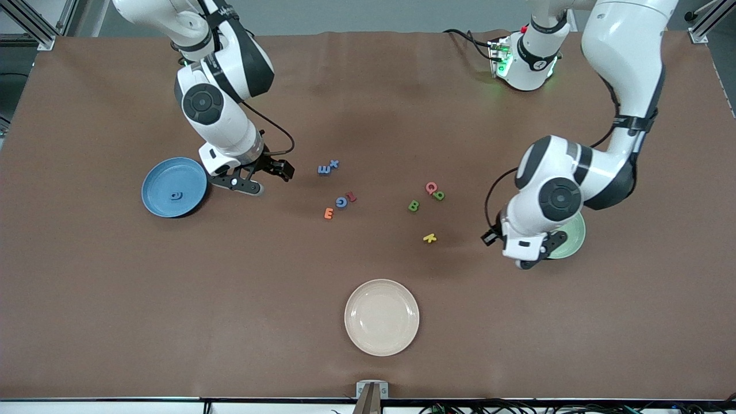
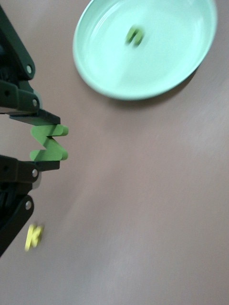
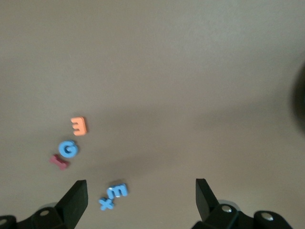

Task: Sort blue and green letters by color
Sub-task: 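Release the e on the blue plate while the left gripper carries the N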

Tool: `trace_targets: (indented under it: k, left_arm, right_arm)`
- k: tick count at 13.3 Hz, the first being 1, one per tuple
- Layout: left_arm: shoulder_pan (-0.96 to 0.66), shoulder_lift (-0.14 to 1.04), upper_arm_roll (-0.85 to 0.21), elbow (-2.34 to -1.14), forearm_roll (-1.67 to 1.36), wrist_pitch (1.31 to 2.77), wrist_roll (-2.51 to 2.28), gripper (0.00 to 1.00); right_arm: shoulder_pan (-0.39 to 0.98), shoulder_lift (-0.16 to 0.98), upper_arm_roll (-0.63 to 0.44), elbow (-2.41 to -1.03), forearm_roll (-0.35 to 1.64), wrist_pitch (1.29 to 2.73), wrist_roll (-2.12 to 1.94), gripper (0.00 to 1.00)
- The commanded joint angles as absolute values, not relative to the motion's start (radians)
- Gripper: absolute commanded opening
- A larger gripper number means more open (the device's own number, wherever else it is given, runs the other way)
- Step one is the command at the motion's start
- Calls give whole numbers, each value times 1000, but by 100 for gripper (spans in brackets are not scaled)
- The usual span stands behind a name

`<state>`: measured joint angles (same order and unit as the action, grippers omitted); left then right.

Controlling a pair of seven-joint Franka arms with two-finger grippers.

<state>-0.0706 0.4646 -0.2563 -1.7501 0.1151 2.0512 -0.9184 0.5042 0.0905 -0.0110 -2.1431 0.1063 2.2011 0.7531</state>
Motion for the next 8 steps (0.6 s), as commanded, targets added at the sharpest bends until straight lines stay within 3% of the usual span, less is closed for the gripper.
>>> trace_targets:
  k: [1,4,6,8]
  left_arm:
    - [33,379,-264,-1880,132,2052,-748,0]
    - [133,374,-267,-1946,132,2072,-582,0]
    - [175,379,-267,-2017,132,2155,-507,1]
    - [207,387,-267,-2087,132,2261,-448,2]
  right_arm:
    - [482,112,-21,-2086,114,2171,773,100]
    - [518,155,-18,-2040,117,2148,961,100]
    - [558,214,-18,-1987,117,2151,1139,97]
    - [601,277,-18,-1938,118,2181,1257,100]
